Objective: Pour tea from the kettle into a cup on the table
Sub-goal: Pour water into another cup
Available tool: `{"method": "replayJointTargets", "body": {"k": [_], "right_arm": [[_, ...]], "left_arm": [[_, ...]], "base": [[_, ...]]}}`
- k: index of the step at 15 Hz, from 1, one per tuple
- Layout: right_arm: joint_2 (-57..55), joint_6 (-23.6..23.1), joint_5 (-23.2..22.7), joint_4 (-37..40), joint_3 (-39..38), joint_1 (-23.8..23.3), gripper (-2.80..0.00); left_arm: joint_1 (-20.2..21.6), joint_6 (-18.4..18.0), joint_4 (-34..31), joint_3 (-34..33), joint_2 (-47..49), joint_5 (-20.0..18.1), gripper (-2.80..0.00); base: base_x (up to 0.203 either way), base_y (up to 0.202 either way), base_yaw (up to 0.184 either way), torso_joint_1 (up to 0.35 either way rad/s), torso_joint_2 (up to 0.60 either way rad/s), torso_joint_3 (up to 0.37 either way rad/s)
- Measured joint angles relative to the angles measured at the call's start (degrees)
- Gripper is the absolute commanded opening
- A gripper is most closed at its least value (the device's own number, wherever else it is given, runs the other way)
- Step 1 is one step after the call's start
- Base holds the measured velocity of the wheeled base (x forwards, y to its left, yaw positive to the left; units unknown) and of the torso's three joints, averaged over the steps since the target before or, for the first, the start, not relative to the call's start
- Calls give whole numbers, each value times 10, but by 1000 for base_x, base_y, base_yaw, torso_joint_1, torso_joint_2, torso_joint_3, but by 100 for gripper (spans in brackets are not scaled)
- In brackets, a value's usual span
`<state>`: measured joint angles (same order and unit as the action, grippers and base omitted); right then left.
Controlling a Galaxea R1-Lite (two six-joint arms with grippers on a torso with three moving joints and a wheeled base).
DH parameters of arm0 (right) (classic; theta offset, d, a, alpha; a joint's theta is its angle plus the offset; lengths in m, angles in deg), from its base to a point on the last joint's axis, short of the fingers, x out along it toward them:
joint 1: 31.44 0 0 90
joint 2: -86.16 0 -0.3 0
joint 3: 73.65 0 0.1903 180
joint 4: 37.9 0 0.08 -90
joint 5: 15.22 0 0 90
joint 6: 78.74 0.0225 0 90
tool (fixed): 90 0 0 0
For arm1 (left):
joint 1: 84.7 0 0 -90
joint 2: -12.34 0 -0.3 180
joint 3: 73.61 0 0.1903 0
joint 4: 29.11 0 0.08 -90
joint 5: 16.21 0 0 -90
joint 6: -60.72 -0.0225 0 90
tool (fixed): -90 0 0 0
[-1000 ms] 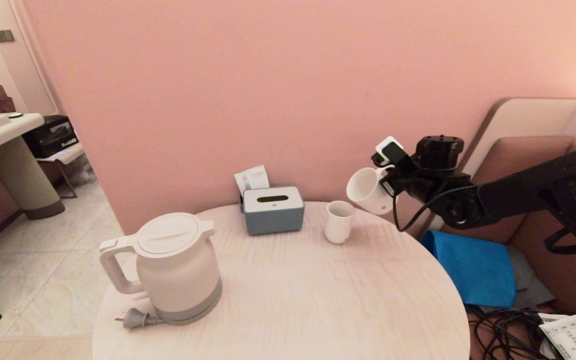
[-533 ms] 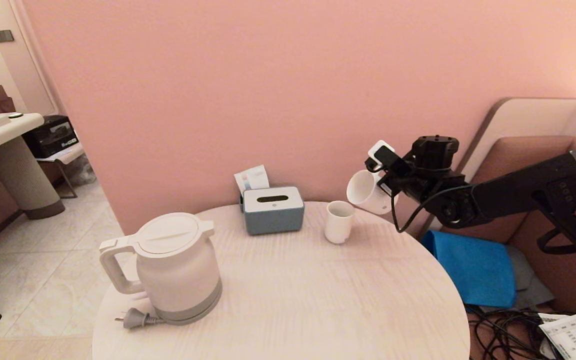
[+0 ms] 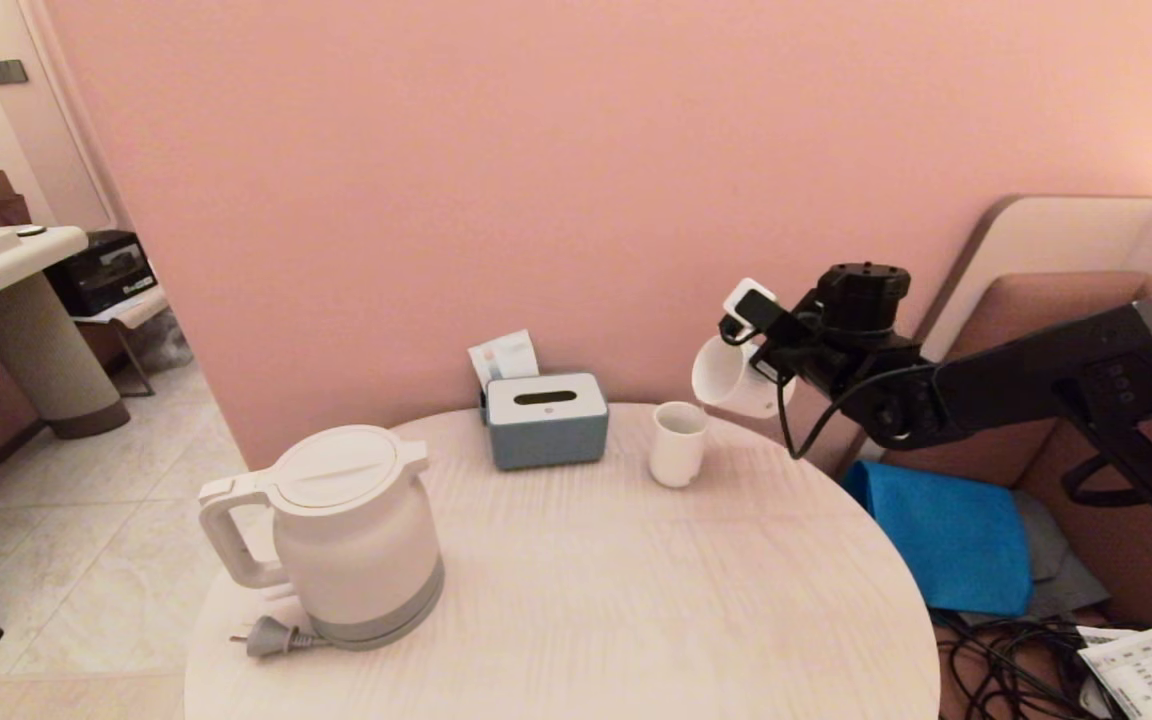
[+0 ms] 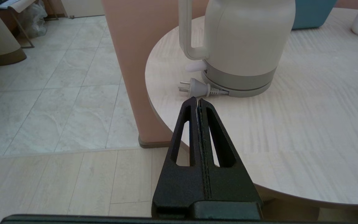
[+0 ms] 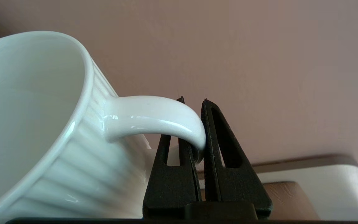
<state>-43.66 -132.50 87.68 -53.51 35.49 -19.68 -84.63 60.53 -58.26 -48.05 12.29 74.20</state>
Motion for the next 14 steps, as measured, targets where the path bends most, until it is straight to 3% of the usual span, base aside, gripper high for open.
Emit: {"method": "replayJointTargets", "body": {"k": [14], "right_arm": [[-27, -123, 3, -22, 42, 19, -280]], "left_arm": [[0, 0, 0, 0, 0, 0, -280]], "base": [[0, 0, 0, 0, 0, 0]]}}
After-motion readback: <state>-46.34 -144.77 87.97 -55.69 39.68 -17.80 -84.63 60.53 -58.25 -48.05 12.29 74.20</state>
